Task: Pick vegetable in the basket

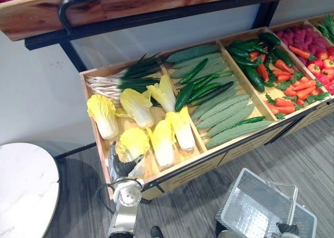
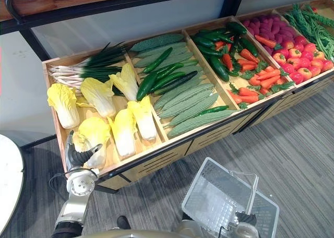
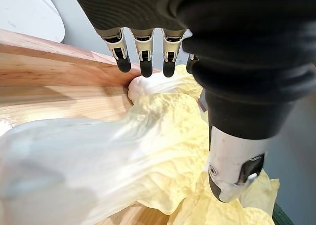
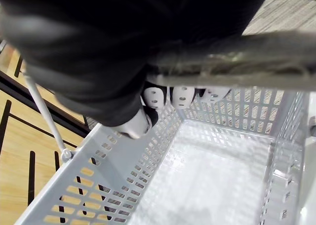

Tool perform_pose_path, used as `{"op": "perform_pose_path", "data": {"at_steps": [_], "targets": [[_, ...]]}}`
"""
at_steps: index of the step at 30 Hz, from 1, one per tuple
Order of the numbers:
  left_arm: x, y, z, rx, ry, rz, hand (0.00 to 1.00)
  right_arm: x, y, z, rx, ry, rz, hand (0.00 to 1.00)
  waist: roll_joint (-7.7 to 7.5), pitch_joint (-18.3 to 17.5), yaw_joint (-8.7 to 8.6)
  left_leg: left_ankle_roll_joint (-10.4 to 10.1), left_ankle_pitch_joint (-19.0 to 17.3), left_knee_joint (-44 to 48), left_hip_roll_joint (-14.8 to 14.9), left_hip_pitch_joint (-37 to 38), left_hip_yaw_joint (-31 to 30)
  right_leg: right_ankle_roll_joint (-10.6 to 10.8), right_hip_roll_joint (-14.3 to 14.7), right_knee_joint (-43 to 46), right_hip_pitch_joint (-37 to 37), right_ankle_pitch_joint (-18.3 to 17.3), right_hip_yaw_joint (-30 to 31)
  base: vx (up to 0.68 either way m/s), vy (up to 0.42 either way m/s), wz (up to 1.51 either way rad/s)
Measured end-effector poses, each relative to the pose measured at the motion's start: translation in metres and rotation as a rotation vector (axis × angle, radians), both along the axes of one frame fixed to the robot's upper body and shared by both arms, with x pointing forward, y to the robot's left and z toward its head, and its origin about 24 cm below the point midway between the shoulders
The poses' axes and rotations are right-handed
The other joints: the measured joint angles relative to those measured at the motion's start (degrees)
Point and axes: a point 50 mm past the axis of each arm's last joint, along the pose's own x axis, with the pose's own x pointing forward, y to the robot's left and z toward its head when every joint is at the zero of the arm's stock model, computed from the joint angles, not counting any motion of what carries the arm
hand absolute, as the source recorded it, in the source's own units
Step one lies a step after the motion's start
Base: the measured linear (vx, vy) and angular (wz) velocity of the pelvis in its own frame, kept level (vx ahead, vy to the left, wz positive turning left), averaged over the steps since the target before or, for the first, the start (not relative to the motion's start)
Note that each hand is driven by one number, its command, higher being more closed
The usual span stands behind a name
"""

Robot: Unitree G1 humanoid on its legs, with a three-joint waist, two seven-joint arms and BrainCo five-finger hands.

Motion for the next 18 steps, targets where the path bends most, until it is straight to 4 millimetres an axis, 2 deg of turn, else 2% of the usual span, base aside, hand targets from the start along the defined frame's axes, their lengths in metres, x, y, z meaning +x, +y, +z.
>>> {"op": "perform_pose_path", "data": {"at_steps": [9,18], "targets": [[-0.008,0.000,-0.020,-0.028,0.097,0.015,0.00,0.001,0.001,0.000,0.000,-0.003,0.001,1.00,0.02,-0.01,0.17,-0.42,-0.54,0.00,0.14,-0.17,1.04,0.04,0.26,-0.43,-0.88,0.02,0.99,0.01,-0.007,-0.05],[-0.008,0.000,-0.029,-0.032,0.139,0.014,0.00,0.004,0.001,0.001,-0.010,-0.013,-0.003,1.00,0.38,0.01,0.06,-0.45,-0.58,0.02,0.12,-1.15,1.28,0.07,0.39,-0.71,-2.18,0.05,1.94,0.03,-0.018,-0.07]]}}
